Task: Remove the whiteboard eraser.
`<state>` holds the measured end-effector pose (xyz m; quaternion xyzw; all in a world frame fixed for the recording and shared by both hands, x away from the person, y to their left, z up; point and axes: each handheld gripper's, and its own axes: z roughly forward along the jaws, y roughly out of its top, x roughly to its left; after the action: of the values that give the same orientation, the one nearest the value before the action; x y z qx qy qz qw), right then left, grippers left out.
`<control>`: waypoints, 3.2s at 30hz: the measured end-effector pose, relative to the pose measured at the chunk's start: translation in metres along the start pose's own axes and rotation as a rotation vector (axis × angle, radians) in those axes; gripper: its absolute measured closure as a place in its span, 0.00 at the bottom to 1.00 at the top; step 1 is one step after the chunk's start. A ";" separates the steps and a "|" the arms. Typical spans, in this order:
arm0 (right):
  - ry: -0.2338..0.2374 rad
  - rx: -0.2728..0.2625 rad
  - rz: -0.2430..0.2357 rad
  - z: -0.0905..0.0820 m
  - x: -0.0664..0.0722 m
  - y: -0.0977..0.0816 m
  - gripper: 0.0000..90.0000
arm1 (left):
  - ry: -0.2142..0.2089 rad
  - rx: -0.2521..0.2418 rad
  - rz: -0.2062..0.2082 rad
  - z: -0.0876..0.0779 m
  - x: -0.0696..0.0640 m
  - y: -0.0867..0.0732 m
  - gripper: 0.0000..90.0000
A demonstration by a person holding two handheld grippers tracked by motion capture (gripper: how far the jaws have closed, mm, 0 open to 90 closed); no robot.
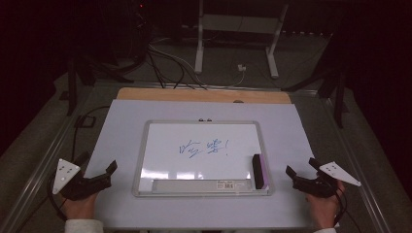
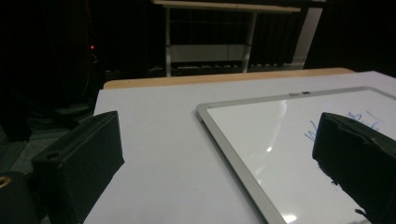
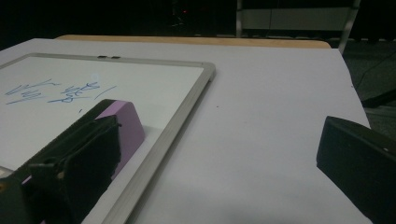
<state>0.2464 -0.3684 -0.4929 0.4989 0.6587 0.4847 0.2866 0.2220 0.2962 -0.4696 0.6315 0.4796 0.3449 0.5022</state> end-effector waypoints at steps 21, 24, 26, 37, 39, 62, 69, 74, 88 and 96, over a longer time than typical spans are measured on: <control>0.079 -0.019 0.016 -0.001 0.024 0.018 0.00 | -0.004 0.050 0.036 0.003 -0.013 -0.005 0.02; 0.100 0.016 0.014 0.002 0.034 0.021 0.00 | -0.007 0.066 0.054 0.005 -0.017 -0.006 0.02; 0.109 0.045 0.006 0.005 0.041 0.023 0.00 | -0.013 0.068 0.059 0.006 -0.018 -0.007 0.02; 0.134 0.145 0.007 0.017 0.064 0.022 0.00 | -0.010 0.078 0.064 0.008 -0.019 -0.009 0.02; 0.133 0.171 0.014 0.021 0.066 0.021 0.00 | -0.007 0.080 0.067 0.008 -0.020 -0.009 0.02; 0.010 0.390 0.049 0.055 0.097 0.016 0.61 | 0.000 0.095 0.087 0.010 -0.021 -0.011 0.03; -0.040 0.375 0.045 0.057 0.094 0.021 0.70 | 0.006 0.089 0.089 0.009 -0.021 -0.010 0.03; -0.044 0.343 0.037 0.061 0.094 0.026 0.70 | 0.009 0.088 0.090 0.009 -0.021 -0.011 0.03; -0.038 0.309 0.049 0.107 0.092 0.051 0.70 | 0.008 0.093 0.095 0.010 -0.021 -0.011 0.03; -0.061 0.335 0.002 0.130 0.097 0.052 0.70 | 0.008 0.092 0.097 0.010 -0.021 -0.011 0.03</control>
<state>0.3451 -0.2305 -0.4819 0.5548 0.7208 0.3531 0.2189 0.2219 0.2735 -0.4819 0.6752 0.4657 0.3488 0.4533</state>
